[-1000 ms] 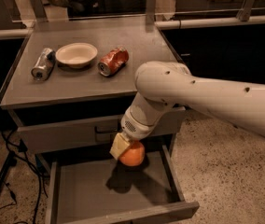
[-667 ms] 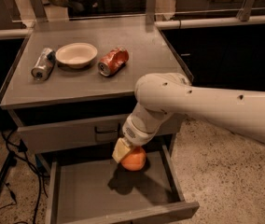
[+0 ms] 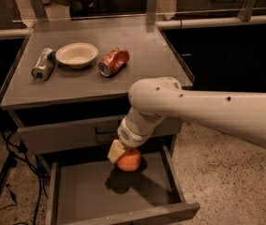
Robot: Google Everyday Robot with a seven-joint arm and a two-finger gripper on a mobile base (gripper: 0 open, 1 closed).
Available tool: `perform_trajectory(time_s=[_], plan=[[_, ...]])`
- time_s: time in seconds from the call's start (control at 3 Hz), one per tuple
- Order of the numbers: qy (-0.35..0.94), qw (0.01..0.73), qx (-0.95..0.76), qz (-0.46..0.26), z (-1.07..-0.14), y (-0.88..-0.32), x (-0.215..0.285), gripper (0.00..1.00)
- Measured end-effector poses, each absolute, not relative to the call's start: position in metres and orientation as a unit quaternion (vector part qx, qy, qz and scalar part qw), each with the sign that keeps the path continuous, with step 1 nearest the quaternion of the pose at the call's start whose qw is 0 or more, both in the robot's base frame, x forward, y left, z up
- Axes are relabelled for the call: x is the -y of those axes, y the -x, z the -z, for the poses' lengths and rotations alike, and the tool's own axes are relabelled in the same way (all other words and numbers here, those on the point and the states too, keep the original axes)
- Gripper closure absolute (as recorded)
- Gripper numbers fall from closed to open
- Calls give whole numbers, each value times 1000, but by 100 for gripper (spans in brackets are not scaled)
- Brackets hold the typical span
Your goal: Place orange into middle drawer
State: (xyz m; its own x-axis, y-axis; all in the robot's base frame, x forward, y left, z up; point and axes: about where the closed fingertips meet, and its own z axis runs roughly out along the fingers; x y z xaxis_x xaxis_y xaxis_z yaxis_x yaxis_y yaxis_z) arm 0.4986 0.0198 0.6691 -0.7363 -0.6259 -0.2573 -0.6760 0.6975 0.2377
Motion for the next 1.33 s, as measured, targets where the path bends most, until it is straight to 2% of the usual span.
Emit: perform_trajectory(time_s=[0.33,1.33], plan=[[321,98,-926,-172,-642,-523,-51,100],[266,104,-943,-173,-594,-512,-60,100]])
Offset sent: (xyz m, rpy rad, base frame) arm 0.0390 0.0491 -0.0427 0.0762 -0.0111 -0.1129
